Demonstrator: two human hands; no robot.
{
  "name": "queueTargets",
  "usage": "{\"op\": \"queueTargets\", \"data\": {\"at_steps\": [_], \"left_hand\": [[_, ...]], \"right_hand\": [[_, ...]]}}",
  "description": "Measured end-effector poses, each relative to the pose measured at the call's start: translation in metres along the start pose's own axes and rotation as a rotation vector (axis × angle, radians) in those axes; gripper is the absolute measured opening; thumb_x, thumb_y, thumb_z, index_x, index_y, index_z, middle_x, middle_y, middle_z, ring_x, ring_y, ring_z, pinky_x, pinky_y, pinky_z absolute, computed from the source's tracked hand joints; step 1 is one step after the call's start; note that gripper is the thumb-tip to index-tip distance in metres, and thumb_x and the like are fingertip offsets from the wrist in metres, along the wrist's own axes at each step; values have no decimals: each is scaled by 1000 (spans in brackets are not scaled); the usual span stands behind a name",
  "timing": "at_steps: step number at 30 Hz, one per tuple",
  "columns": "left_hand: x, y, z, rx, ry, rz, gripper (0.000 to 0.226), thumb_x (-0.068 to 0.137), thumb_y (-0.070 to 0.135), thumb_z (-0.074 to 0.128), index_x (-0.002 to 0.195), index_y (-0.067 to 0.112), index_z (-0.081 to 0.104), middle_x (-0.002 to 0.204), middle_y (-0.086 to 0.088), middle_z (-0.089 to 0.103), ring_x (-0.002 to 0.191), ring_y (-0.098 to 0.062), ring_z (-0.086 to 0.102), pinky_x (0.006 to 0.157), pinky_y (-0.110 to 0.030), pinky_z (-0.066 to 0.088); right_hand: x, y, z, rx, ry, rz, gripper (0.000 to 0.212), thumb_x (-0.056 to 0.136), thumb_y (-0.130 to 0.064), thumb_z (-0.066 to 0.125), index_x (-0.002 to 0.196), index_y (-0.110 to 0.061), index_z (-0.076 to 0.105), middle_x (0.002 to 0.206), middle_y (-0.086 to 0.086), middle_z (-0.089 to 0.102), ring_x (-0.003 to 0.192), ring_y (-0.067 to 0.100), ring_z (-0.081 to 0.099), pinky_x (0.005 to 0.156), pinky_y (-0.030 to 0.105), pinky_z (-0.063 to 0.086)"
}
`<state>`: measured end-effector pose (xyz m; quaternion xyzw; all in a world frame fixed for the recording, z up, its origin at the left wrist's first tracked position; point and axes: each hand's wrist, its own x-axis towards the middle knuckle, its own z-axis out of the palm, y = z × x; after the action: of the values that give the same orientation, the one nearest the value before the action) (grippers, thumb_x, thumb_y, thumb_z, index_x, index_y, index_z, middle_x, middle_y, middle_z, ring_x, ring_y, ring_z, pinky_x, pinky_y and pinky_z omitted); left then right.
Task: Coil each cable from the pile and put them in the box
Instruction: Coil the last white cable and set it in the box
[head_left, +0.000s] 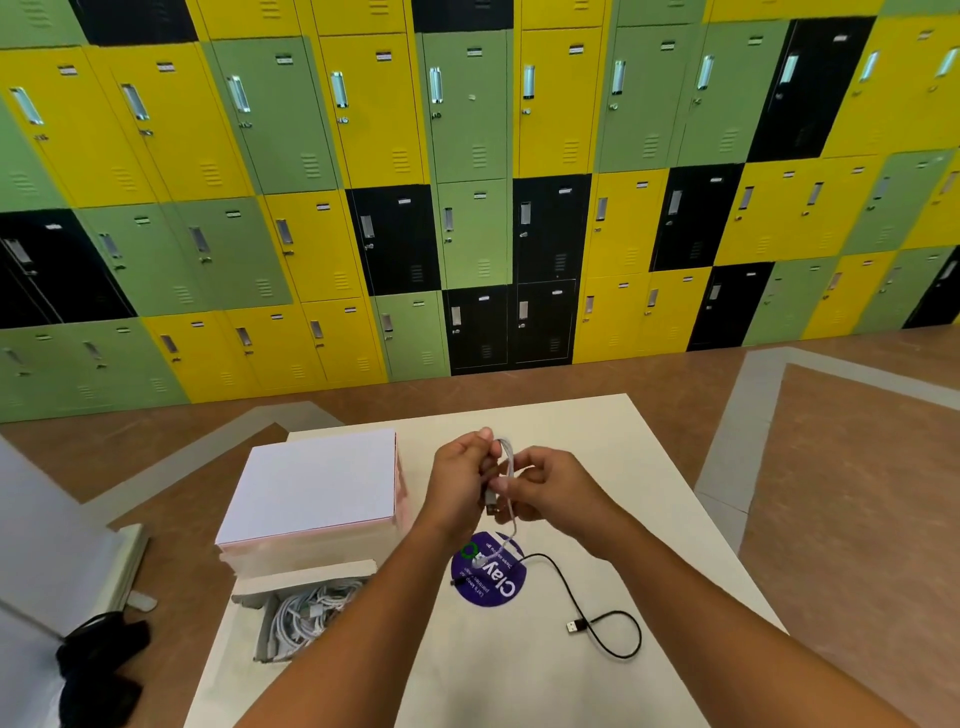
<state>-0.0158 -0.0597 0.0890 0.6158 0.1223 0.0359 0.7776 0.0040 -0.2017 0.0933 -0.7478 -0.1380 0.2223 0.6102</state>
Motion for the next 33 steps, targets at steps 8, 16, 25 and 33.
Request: {"op": "queueTargets", "data": {"at_steps": [8,16,25,33], "left_hand": [[-2,4,-9,-169,6,-43,36,107,21,42,78,5,56,53,1,36,47,-9,36,52,-24,37],[2,-3,-2,-374,40,-71,33,108,20,41,83,5,56,60,-1,36,52,-11,33,57,-26,45],[1,-3,-5,-59,10,7,36,108,22,40,89,6,66,64,-3,57,68,-17,59,78,-38,53],[1,-5,-4,119,-30,3,29,106,23,46,104,9,71,68,-4,60,72,-21,59,87,-50,57]], "right_hand": [[0,3,-6,-71,15,-60,27,97,-1,58,113,-19,69,65,8,68,68,28,73,79,40,59],[2,0,5,-49,193,-42,26,103,-6,46,108,-16,69,67,5,55,57,14,52,59,33,51],[1,-1,-7,-218,307,-162,15,97,-21,63,92,-15,76,71,-9,66,61,3,55,63,24,42],[2,0,-12,-293,306,-165,15,96,-22,64,91,-15,77,80,-1,72,82,17,66,79,37,54]]}}
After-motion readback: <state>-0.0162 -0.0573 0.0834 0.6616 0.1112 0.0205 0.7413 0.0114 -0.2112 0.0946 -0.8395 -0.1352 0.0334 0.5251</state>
